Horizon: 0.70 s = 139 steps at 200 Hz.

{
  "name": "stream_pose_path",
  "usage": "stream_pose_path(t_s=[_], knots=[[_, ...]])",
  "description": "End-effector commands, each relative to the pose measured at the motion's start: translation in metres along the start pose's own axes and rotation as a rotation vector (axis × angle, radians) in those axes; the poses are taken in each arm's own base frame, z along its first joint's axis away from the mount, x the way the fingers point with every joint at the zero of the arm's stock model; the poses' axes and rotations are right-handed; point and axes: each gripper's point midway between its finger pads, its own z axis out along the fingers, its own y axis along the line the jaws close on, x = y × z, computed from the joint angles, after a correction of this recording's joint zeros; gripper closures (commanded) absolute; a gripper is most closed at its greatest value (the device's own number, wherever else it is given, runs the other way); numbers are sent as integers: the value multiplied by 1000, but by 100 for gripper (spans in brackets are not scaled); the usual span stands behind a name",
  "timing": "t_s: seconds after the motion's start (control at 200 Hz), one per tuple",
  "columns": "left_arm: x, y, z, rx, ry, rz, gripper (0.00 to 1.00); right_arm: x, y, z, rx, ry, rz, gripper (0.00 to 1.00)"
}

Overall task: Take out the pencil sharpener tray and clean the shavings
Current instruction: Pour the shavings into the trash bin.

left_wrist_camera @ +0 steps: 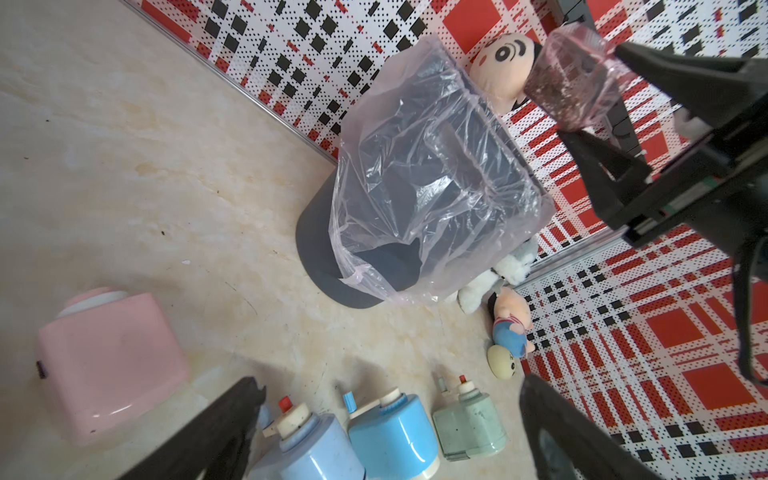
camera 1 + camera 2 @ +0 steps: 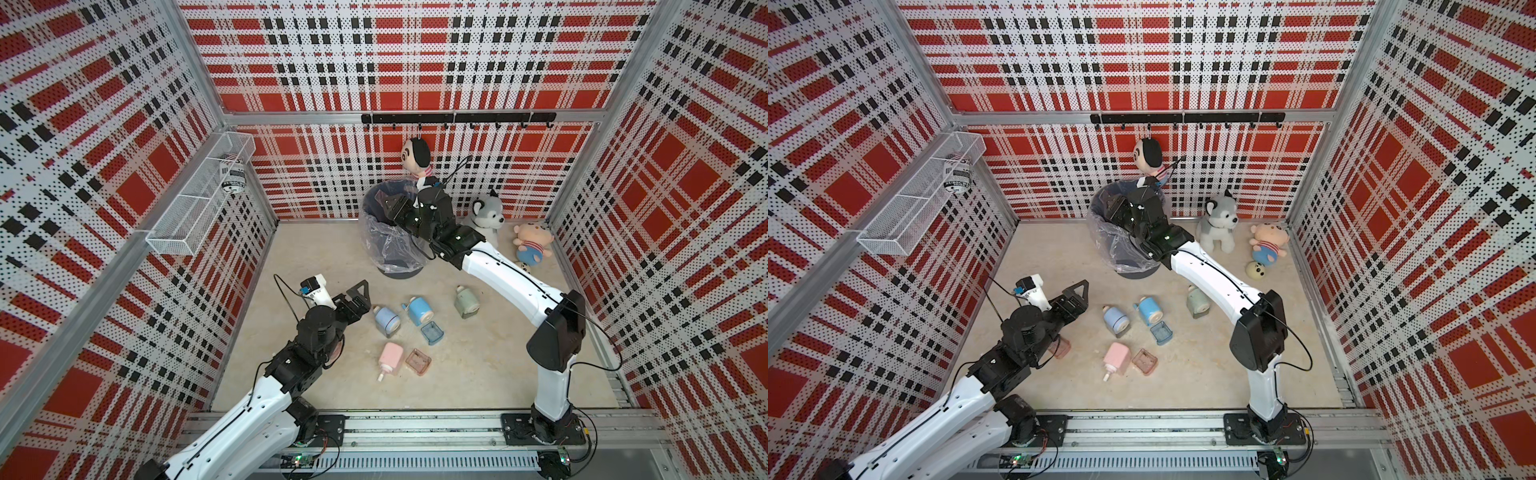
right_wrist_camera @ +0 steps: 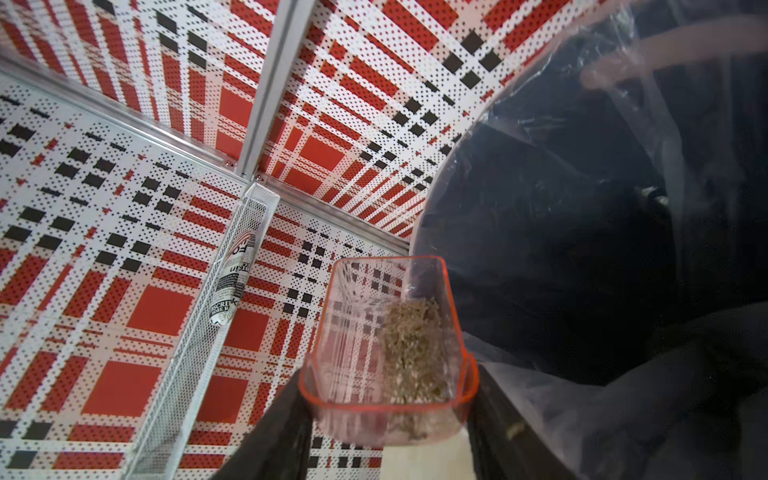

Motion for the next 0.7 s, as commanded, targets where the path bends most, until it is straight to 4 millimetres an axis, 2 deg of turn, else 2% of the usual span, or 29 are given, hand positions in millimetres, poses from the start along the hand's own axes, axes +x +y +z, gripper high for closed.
stream_pose_path(t_s=[0.0,0.356,0.456,0.691], knots=[[-6,0,-6,0,-22,-1,2,3,4,1,32,39,161,51],[-16,-2,-20,10,-48,-33,2,-7,2,8,54,26,553,51],[-18,-2,-23,16,-54,-44,2,-10,2,9,34,15,660,48],[-21,-4,-28,20,-54,-52,2,-17,-6,3,32,-50,814,47]])
